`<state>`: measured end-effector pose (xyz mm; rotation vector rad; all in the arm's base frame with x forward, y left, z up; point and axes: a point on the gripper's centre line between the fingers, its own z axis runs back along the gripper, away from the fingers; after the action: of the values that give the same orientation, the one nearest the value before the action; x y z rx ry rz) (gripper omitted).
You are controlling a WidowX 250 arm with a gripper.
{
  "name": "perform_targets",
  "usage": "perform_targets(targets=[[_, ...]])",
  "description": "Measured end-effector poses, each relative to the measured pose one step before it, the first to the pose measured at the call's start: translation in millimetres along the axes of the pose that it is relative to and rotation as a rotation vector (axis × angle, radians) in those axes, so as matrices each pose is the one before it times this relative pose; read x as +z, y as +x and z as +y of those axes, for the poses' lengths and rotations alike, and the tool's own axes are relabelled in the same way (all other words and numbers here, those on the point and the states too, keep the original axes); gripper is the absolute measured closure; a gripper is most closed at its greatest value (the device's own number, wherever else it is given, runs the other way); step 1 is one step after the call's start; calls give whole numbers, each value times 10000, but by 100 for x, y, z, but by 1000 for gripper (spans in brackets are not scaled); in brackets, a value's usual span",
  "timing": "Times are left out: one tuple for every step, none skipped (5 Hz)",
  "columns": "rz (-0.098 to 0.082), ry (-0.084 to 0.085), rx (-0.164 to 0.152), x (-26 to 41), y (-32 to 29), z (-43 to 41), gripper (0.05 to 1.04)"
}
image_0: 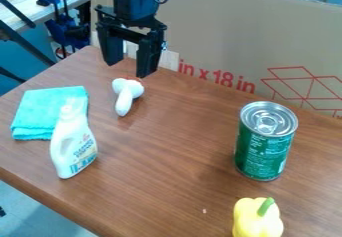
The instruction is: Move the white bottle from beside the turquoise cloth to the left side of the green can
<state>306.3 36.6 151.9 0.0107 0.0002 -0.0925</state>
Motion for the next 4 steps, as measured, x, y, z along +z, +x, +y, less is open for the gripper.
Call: perform_targets(targets=[[375,-78,-5,-1147,-398,-143,73],[-191,471,605,1035,-4802,899,73],[-1176,95,17,856,-3630,1345,73],[-121,14,139,185,-1033,1284,73]])
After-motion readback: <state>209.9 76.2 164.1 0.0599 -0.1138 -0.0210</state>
